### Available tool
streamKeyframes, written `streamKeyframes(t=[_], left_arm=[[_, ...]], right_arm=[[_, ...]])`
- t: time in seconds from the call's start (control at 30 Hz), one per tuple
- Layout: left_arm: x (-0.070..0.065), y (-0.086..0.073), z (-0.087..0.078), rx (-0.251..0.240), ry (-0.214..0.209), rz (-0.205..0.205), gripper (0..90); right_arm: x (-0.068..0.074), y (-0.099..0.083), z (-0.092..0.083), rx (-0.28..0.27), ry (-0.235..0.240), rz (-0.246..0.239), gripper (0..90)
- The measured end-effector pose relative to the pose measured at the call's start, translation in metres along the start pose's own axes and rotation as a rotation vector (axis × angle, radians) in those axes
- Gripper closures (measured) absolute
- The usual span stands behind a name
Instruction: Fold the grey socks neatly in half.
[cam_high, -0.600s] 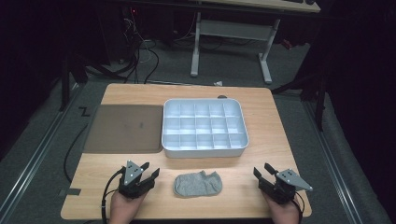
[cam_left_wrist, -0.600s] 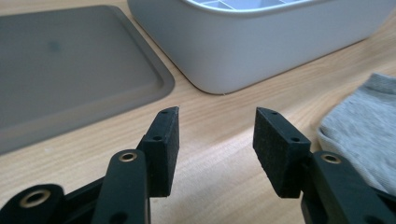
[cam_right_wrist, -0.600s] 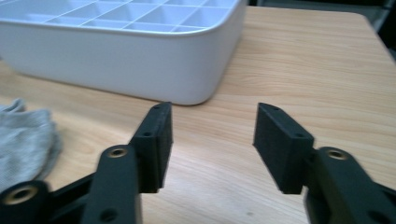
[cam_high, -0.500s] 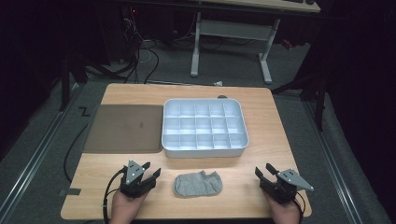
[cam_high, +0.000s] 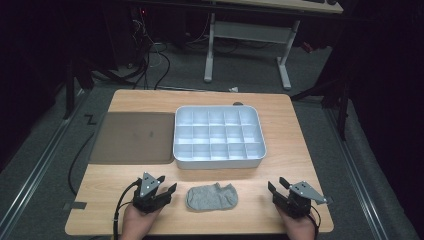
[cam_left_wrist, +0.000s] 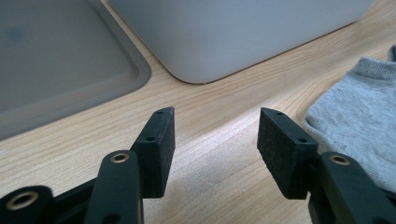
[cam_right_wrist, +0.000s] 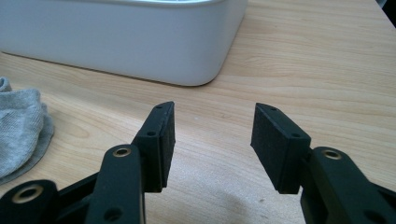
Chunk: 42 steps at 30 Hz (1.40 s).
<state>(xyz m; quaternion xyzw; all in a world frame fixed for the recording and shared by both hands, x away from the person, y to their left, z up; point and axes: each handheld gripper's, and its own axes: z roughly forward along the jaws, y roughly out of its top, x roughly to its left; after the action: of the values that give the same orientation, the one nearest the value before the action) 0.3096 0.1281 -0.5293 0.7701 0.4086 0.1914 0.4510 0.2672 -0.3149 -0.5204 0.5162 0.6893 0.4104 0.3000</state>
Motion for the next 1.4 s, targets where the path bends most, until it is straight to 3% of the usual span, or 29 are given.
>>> streamKeyframes(t=[0.23,0.37,0.4,0.8,1.03,1.4], left_arm=[[-0.003,0.0,-0.001,-0.019,-0.018,-0.001,46.7],[-0.008,0.001,-0.001,-0.042,-0.038,0.001,46.9],[-0.013,0.001,0.0,-0.038,-0.057,0.005,46.9],[-0.031,0.002,0.003,-0.021,-0.103,0.031,47.4],[-0.045,0.004,0.008,0.014,-0.136,0.053,47.4],[-0.062,0.001,0.016,0.075,-0.124,0.138,49.4]], right_arm=[[0.003,0.001,-0.003,-0.007,-0.009,0.017,53.5],[0.009,0.003,-0.002,0.004,0.035,0.008,56.3],[0.015,0.005,0.0,0.006,0.046,-0.004,56.5],[0.048,0.009,0.005,0.029,0.133,-0.078,57.7],[0.068,0.011,0.012,0.07,0.199,-0.088,57.2],[0.093,0.011,0.031,0.179,0.277,-0.048,53.3]])
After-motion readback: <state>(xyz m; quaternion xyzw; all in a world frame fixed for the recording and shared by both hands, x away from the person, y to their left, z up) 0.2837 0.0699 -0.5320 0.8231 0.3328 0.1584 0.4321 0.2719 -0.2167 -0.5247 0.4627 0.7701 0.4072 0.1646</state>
